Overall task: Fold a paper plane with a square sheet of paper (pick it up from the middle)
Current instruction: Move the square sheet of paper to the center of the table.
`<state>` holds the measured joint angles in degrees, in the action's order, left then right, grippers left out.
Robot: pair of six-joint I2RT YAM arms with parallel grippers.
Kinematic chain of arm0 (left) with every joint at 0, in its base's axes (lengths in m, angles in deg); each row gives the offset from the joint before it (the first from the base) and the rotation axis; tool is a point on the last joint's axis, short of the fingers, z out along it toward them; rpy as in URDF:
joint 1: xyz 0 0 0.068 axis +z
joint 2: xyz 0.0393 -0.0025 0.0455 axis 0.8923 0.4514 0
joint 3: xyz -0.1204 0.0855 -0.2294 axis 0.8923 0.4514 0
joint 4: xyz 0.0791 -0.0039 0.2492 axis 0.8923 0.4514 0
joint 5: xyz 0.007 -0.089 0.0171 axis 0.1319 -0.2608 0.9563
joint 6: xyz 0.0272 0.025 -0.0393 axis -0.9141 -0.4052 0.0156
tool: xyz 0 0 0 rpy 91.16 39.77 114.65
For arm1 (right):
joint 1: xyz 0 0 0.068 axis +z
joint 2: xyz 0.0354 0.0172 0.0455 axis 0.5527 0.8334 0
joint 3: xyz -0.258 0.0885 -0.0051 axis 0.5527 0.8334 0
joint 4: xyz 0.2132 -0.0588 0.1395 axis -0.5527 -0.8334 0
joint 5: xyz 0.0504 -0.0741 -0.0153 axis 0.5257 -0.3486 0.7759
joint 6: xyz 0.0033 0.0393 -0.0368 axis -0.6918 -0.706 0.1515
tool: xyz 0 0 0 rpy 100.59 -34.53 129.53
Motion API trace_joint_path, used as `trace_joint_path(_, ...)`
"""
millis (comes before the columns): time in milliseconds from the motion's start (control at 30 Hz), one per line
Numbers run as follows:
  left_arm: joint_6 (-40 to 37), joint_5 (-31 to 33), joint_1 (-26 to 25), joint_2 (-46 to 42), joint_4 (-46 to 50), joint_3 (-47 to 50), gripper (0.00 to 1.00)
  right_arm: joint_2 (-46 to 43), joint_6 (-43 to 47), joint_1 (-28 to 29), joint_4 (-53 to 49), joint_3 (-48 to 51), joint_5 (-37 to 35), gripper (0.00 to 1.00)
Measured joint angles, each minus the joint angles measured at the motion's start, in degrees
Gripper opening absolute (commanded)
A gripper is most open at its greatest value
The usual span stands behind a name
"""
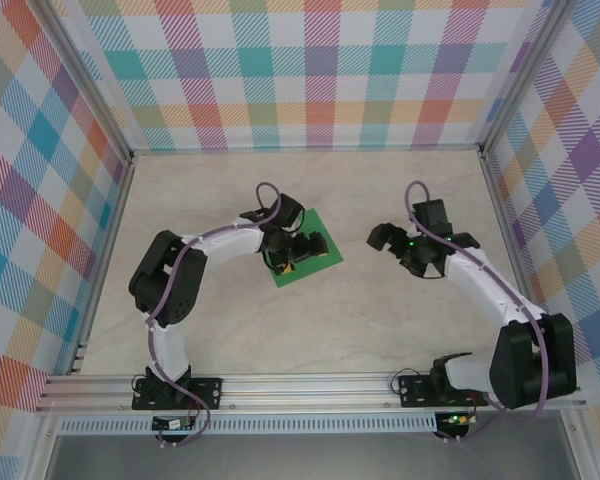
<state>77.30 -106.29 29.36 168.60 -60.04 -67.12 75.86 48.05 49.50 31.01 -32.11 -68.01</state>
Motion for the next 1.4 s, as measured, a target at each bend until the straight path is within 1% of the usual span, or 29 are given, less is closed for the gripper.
trace_joint_path(100, 0.0, -1.3, 4.2, -5.2, 1.4, 0.1, 1.00, 7.2, -0.6, 6.8, 0.8, -5.9, -0.9, 0.98)
trace_joint_path(267, -0.9, -1.0, 15.8, -16.0, 2.4, 4.1, 1.00, 21.3, -1.9, 15.6, 2.2, -16.7, -0.8, 0.93)
trace_joint_path(367, -2.0, 0.3, 21.6, -19.7, 4.6, 7.6, 1.00, 29.7, -2.5, 19.9, 2.3, -24.4, -0.1, 0.92)
trace_joint_path(533, -3.4, 1.3, 26.5, -23.1, 8.5, 13.3, 1.00, 41.0, -2.9, 23.9, 1.5, -35.7, 1.0, 0.91)
trace_joint_path(667, -4.0, 1.5, 28.5, -24.7, 10.1, 15.6, 1.00, 46.7, -3.0, 24.4, 0.2, -40.3, 1.3, 0.91)
trace_joint_path(800, -3.4, 1.1, 28.7, -25.3, 8.7, 17.8, 1.00, 47.6, -3.0, 24.4, -1.9, -39.8, -0.9, 0.91)
trace_joint_path(900, -2.0, 0.7, 28.7, -26.0, 7.1, 21.2, 1.00, 46.8, -3.2, 24.4, -0.9, -38.0, -1.8, 0.91)
trace_joint_path(1000, -1.1, 0.3, 28.7, -26.0, 6.6, 23.3, 1.00, 43.7, -3.9, 24.6, -0.2, -33.0, -3.4, 0.91)
trace_joint_path(1200, -0.3, 0.3, 28.7, -27.1, 5.5, 24.5, 1.00, 34.2, -6.0, 25.5, -1.2, -19.9, -6.4, 0.92)
trace_joint_path(1267, -0.3, 0.3, 28.7, -27.8, 5.3, 24.6, 1.00, 31.5, -6.8, 26.1, -3.9, -17.1, -7.1, 0.92)
trace_joint_path(1400, -0.1, 0.3, 28.5, -28.2, 5.0, 25.2, 1.00, 30.8, -5.5, 26.6, -11.3, -18.0, -9.3, 0.95)
